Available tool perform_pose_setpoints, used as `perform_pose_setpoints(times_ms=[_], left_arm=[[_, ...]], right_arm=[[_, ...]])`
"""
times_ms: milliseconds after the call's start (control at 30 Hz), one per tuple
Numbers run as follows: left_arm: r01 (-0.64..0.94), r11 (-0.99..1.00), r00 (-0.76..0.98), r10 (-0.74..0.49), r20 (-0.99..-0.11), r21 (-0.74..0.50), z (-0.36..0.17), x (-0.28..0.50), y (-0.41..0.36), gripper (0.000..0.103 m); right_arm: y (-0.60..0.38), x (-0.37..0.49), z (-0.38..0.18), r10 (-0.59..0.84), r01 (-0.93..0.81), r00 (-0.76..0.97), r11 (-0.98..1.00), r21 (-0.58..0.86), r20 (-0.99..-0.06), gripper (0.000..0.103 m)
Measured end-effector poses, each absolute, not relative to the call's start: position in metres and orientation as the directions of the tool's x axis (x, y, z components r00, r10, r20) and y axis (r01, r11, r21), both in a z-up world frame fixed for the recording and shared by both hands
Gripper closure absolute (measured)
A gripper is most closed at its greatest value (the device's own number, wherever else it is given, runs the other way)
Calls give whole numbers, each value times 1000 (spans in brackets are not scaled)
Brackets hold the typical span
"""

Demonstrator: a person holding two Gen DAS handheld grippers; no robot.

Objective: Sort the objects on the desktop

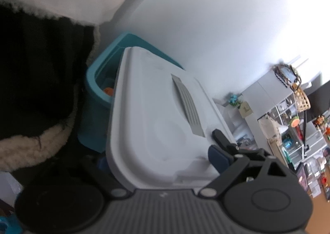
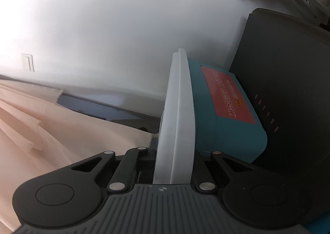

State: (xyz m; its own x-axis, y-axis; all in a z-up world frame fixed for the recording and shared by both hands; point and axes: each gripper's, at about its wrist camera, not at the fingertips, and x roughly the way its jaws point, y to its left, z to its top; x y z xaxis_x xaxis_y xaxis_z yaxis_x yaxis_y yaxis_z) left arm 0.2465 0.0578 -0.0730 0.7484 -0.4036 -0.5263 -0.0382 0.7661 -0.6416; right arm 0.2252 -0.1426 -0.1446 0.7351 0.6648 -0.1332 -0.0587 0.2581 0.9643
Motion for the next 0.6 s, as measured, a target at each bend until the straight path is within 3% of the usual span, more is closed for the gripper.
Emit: perform_pose_setpoints(times_ms=[67, 200, 267, 433, 600], left_arm=[[-42, 770, 749, -398, -530, -637, -73, 246, 59, 9], [-41, 770, 743, -403, -534, -637, -74, 248, 58, 9], [-43, 771, 741, -402, -538, -635, -75, 249, 57, 9], [-47, 768, 737, -405, -541, -639, -78, 252, 55, 10], [-43, 765, 743, -405, -532, -643, -78, 254, 54, 10]], right_arm=[[-138, 227, -141, 667, -46, 725, 298, 954, -173, 82], [-138, 226, -139, 656, -24, 719, 352, 936, -229, 72], [-139, 225, -138, 648, -4, 716, 379, 925, -262, 54], [-141, 223, -133, 612, 17, 712, 475, 880, -344, 27], [-143, 225, -129, 586, 41, 704, 531, 847, -402, 22]])
